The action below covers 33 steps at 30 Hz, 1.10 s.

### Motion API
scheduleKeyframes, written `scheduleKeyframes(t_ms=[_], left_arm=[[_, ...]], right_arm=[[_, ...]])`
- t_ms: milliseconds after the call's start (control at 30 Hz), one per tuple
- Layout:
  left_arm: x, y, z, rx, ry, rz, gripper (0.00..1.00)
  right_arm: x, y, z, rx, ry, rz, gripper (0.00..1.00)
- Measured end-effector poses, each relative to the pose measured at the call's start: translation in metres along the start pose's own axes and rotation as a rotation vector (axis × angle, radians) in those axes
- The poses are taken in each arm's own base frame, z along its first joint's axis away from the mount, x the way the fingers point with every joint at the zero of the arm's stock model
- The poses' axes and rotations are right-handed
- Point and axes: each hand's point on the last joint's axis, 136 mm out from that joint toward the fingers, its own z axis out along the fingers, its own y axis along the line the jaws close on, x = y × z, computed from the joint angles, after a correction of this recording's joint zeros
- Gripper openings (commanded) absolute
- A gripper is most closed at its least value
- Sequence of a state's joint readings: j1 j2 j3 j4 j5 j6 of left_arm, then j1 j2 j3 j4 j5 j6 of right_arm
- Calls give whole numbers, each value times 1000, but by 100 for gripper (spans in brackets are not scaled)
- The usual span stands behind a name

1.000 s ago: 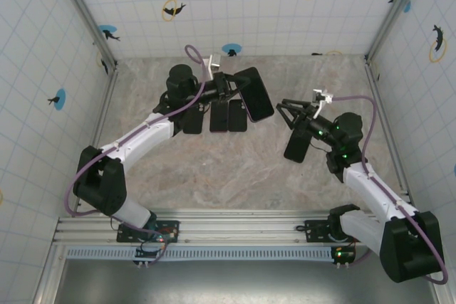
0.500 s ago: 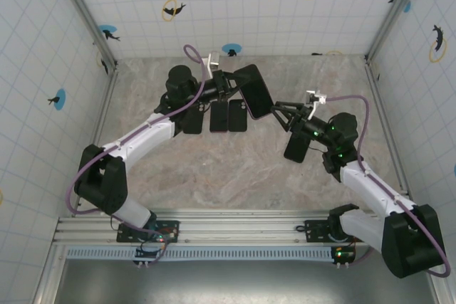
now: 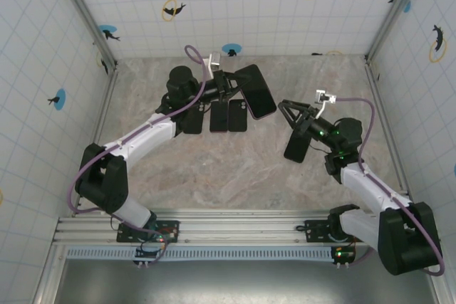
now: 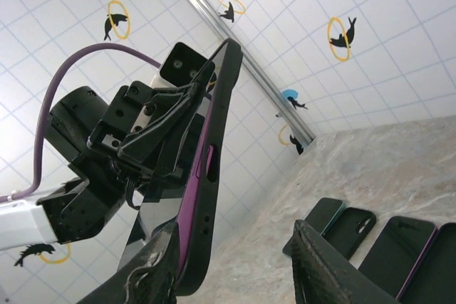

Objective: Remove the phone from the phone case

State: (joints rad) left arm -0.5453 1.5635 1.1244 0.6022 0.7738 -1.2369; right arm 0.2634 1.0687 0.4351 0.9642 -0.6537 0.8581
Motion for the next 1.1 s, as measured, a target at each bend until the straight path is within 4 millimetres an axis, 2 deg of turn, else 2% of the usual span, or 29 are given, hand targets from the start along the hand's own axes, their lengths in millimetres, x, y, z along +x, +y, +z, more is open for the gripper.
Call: scheduleKeyframes(t_ms=[533,867,1100], left_arm=[[-1,-3,0,12,-1,-8,0],[3,0,-1,18,6,-11,0],[4,-4,-1,34,12,-5,0]], right_arm=[[11,11,7,-49,27,29,41],[-1,9,5,-45,-14,61,41],[0,9,5,-49,-13,70,41]])
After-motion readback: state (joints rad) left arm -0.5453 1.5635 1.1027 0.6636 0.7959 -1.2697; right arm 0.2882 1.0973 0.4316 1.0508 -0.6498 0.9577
